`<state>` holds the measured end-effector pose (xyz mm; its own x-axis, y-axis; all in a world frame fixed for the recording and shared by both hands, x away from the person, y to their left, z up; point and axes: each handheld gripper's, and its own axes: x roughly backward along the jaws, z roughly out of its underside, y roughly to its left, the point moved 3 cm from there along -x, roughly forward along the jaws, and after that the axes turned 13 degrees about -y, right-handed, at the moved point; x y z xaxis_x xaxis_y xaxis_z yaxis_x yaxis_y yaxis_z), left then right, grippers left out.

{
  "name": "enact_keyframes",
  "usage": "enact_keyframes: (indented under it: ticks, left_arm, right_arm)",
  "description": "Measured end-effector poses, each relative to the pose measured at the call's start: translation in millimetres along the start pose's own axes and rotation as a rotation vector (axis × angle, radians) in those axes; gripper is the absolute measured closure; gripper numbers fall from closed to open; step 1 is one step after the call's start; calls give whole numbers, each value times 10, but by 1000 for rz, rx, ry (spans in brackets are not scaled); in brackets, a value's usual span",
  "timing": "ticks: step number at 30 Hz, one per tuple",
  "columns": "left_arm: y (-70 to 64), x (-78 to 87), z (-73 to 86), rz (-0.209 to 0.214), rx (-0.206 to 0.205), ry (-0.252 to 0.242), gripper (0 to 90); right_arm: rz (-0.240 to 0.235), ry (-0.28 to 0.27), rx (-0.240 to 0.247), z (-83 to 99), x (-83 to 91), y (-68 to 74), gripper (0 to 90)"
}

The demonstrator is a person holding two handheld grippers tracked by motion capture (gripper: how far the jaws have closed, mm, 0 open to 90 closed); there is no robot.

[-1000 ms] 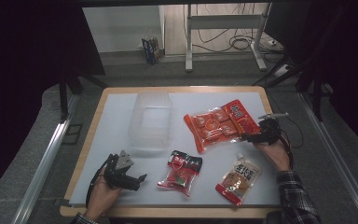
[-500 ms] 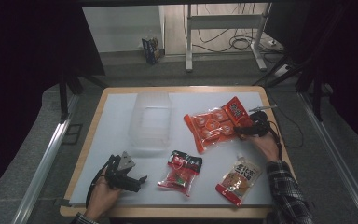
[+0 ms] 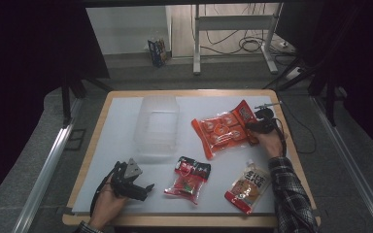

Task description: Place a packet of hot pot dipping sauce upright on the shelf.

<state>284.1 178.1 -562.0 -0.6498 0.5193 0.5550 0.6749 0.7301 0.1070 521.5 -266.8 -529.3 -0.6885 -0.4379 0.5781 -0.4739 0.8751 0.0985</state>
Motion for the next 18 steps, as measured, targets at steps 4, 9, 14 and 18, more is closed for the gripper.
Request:
enact_keyframes:
  ticks: [4,9,14,18]
  left_arm:
    - [0,-4,2,2,0,2,1]
    - [8,17,-3,-5,1,-7,1]
    - [20,26,-6,-11,10,-16,0]
    - [22,28,-7,-15,11,-17,0]
  right_arm:
    - [14,15,62,-11,-23,36,883]
    - [20,15,93,-66,62,98,885]
    - [-11,-27,83,-154,241,135,885]
    - [-41,-76,74,-271,376,185,885]
